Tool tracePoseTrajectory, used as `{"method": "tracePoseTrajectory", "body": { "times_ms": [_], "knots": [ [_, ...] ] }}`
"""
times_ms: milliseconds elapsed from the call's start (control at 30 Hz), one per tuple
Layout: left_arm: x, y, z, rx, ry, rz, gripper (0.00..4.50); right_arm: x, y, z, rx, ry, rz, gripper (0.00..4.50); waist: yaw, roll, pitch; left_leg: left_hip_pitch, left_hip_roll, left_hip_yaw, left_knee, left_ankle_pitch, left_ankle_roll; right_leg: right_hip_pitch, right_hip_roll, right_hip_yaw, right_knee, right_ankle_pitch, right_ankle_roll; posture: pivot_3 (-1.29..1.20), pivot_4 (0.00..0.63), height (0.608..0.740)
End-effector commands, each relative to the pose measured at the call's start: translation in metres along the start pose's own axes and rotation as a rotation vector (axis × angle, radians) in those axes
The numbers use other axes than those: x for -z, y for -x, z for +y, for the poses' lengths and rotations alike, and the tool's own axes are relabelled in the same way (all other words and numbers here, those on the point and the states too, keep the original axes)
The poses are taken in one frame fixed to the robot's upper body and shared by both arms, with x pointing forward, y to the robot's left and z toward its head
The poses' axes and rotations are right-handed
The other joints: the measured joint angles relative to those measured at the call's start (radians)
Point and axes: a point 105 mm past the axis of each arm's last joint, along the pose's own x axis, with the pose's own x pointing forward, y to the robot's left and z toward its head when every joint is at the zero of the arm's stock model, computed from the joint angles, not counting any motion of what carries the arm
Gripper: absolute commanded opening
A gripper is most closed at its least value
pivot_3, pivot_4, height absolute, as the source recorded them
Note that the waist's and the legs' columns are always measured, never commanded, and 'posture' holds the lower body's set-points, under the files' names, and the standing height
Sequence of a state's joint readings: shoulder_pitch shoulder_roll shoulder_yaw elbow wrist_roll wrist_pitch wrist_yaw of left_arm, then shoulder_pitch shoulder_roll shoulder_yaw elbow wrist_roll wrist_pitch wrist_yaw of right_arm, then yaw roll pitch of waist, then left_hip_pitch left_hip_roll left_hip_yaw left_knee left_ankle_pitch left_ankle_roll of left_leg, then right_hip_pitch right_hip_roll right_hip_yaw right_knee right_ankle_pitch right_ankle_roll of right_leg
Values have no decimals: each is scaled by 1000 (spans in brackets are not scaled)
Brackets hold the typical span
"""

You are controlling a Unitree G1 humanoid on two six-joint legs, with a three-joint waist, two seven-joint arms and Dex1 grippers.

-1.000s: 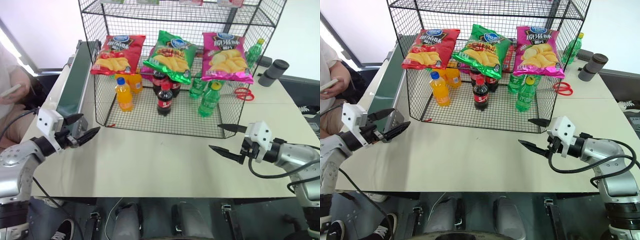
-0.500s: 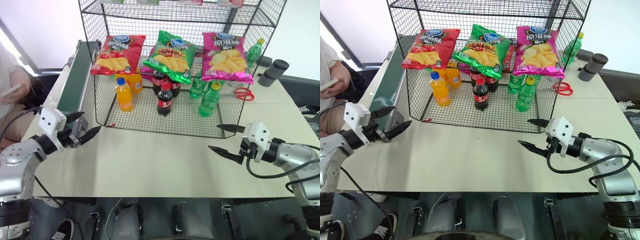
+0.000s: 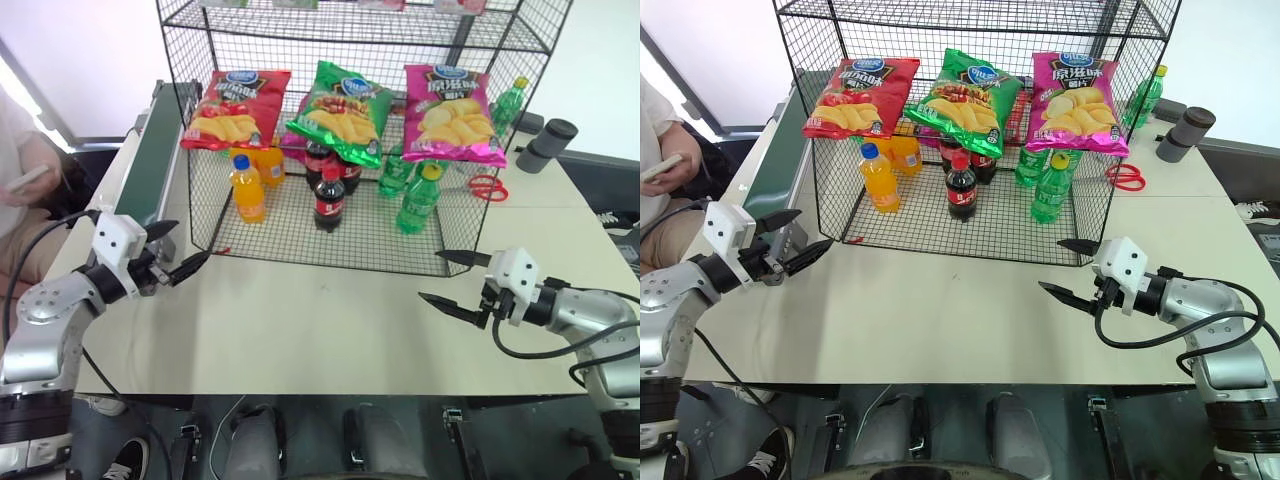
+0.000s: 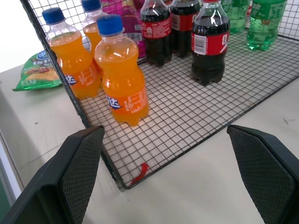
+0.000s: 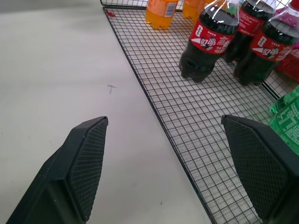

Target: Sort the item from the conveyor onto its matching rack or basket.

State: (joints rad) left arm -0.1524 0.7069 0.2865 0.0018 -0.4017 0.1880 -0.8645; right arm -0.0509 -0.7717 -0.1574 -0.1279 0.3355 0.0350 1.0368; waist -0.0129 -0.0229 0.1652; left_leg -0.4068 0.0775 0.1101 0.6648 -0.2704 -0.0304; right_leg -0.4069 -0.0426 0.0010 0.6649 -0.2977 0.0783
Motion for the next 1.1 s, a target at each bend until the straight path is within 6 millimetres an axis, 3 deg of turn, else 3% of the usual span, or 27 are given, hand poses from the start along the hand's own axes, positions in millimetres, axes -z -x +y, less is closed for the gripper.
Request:
{"method": "tracePoseTrajectory", "body": {
  "times_ms": [33, 667, 1100],
  "knots": [
    [-7, -1, 3, -10, -33, -22, 4500, -4, 2, -2, 3, 35, -13, 4049, 1, 0, 0, 0, 0, 0, 0, 0, 0, 0, 0, 0, 0, 0, 0, 0, 150, 740],
    [-7, -4, 5, -33, -28, -52, 4500, -4, 4, -13, 5, 55, 0, 4049, 1, 0, 0, 0, 0, 1, 1, 0, 0, 0, 0, 0, 0, 0, 0, 0, 150, 740],
    [1, -14, -4, 5, -4, -51, 4500, -10, 8, -5, -25, 31, -29, 4049, 1, 0, 0, 0, 0, 1, 1, 0, 0, 1, 0, 0, 0, 0, 0, 0, 150, 740]
  ]
}}
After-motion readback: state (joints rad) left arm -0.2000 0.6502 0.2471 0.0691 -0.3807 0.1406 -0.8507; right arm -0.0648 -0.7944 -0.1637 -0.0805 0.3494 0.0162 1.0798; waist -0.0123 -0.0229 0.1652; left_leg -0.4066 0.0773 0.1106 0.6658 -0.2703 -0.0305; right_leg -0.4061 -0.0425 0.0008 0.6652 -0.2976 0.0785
